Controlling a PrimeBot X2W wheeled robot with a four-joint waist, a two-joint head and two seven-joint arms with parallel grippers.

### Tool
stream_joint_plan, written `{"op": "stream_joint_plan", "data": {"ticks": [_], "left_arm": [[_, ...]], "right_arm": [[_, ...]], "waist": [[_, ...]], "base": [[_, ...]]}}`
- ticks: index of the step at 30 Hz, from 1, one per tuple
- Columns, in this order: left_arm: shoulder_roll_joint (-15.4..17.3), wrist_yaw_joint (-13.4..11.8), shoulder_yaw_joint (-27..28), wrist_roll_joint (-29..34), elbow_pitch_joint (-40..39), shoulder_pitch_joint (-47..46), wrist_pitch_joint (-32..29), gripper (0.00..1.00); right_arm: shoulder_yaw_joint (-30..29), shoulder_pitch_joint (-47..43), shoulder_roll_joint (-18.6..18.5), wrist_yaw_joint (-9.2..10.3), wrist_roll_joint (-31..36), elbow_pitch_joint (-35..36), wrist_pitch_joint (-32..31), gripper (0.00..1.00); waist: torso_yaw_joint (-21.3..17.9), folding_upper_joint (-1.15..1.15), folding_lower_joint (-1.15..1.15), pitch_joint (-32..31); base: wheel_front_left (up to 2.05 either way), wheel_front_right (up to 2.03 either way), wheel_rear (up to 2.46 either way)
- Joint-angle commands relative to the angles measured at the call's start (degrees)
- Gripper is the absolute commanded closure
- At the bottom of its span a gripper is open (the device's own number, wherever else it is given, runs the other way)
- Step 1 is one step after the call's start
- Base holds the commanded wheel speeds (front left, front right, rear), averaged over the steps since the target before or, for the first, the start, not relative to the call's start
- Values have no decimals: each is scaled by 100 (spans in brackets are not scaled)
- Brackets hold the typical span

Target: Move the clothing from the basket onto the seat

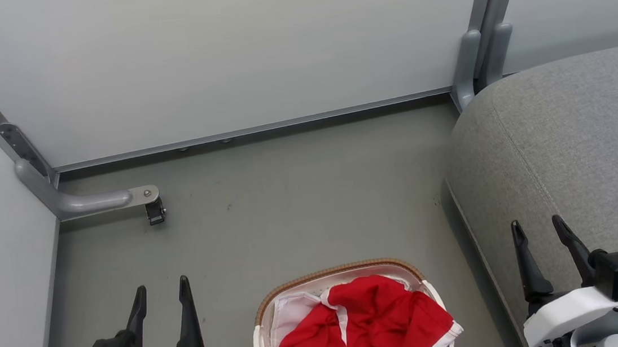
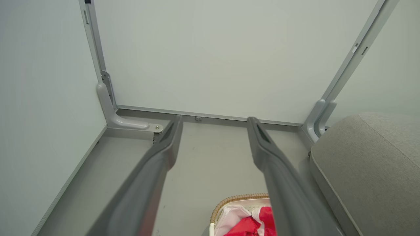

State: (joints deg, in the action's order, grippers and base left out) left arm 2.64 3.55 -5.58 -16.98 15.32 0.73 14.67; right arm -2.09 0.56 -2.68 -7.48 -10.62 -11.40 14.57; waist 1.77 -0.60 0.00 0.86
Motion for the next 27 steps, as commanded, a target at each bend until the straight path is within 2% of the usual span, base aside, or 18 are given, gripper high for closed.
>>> {"op": "stream_joint_plan", "data": {"ticks": [1,27], "left_arm": [[42,-25,-17,118,25,66,39,0],[42,6,-55,144,87,51,49,0]], "right_arm": [[5,-68,-36,-2,131,-7,50,0],[-9,-39,-36,-1,176,38,72,0]], "waist": [[7,59,0,1],[8,60,0,54]], "base": [[0,0,0],[0,0,0]]}}
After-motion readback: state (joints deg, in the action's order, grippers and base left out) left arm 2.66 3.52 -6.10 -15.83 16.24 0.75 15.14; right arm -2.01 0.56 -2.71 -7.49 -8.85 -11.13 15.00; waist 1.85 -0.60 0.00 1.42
